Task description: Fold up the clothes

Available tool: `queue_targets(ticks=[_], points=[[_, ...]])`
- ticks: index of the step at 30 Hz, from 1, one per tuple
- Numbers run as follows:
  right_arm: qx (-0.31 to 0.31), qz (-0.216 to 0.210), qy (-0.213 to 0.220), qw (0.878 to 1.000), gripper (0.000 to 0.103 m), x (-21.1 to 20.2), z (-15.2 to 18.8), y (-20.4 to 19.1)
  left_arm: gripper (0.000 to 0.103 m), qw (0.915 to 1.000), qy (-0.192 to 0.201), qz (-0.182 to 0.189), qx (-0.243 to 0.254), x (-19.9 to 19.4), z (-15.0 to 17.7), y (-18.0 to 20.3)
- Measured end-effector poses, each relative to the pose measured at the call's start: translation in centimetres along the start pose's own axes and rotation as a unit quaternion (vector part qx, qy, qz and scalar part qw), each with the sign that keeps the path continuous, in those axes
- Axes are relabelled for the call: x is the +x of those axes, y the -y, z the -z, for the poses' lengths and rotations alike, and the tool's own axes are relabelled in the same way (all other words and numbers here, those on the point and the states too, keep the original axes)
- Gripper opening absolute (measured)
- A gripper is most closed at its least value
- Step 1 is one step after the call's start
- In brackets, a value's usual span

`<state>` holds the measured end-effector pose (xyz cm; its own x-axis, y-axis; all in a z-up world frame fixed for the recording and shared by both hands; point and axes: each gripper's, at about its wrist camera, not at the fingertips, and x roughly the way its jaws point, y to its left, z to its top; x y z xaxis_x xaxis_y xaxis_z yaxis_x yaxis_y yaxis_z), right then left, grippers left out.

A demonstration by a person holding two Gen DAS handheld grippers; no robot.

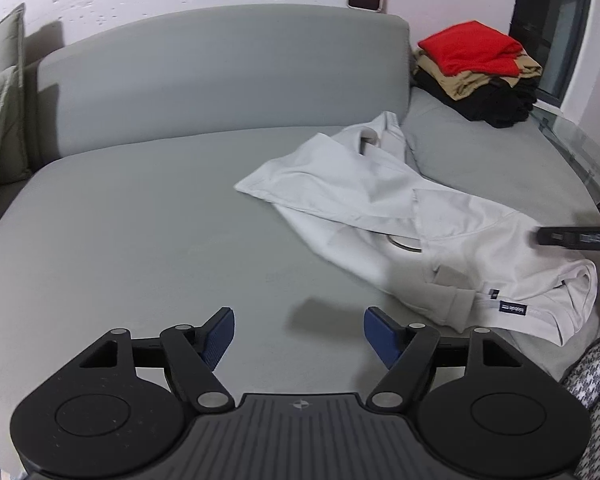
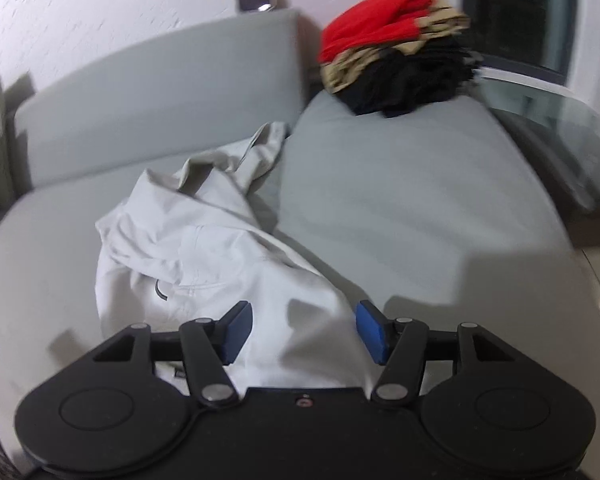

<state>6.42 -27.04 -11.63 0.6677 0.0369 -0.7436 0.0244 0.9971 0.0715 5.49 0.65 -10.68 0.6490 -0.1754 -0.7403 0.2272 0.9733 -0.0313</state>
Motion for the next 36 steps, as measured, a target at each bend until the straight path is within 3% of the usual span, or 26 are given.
queue_targets(ticks=[3, 4, 5, 6, 8, 10, 12, 16, 19, 21, 23, 33, 36], points=[[-0.032, 0.004, -0.016, 0.999, 0.067, 3.1, -1.0, -1.2, 0.071, 1.0, -0.004, 0.002, 0.008, 0.6, 0.1, 0.5], [-0.031, 0.008, -0.026, 0.999, 0.054, 4.1, -1.2, -1.5, 0.071, 0.9999, -0.005, 0.002, 0.011, 0.8, 0.2, 0.7], [-0.018, 0.009, -0.036, 0.999, 0.012, 4.6, -1.4, -1.3, 0.069, 0.9999, -0.006, 0.004, 0.012, 0.9, 0.2, 0.7], [-0.003, 0.008, -0.046, 0.999, 0.008, 5.2, -1.6, -1.2, 0.067, 0.9999, -0.006, 0.006, 0.011, 0.9, 0.2, 0.7], [0.048, 0.005, -0.013, 0.999, 0.007, 4.1, -2.1, 0.1, 0.06, 0.9999, -0.008, 0.009, 0.011, 1.0, 0.3, 0.6], [0.121, 0.037, 0.054, 0.99, 0.007, 1.5, -2.5, 2.6, 0.054, 0.9998, -0.009, 0.013, 0.01, 1.1, 0.4, 0.5], [0.213, 0.067, 0.102, 0.969, 0.006, -0.9, -2.4, 6.2, 0.054, 0.9998, -0.01, 0.017, 0.01, 1.2, 0.4, 0.4], [0.241, 0.066, 0.099, 0.963, 0.008, -2.6, -1.0, 8.4, 0.055, 0.9994, -0.011, 0.032, 0.002, 1.7, 0.4, 0.5], [0.259, 0.063, 0.095, 0.959, 0.022, -3.8, 0.0, 9.9, 0.055, 0.998, -0.013, 0.059, -0.018, 2.8, 0.1, 0.9], [0.27, 0.062, 0.093, 0.956, 0.054, -4.6, 0.7, 10.9, 0.055, 0.9965, -0.015, 0.076, -0.031, 3.6, -0.2, 1.3], [0.282, 0.06, 0.09, 0.953, 0.061, -5.3, 1.4, 11.9, 0.055, 0.9947, -0.016, 0.092, -0.043, 4.6, -0.8, 2.0], [0.313, -0.007, 0.073, 0.947, 0.06, -7.6, 5.7, 12.5, 0.052, 0.9831, -0.03, 0.171, -0.056, 12.5, -5.3, 4.8], [0.34, -0.02, 0.066, 0.938, 0.049, -7.3, 6.8, 13.4, 0.045, 0.9727, -0.052, 0.208, -0.09, 15.0, -5.8, 4.5]])
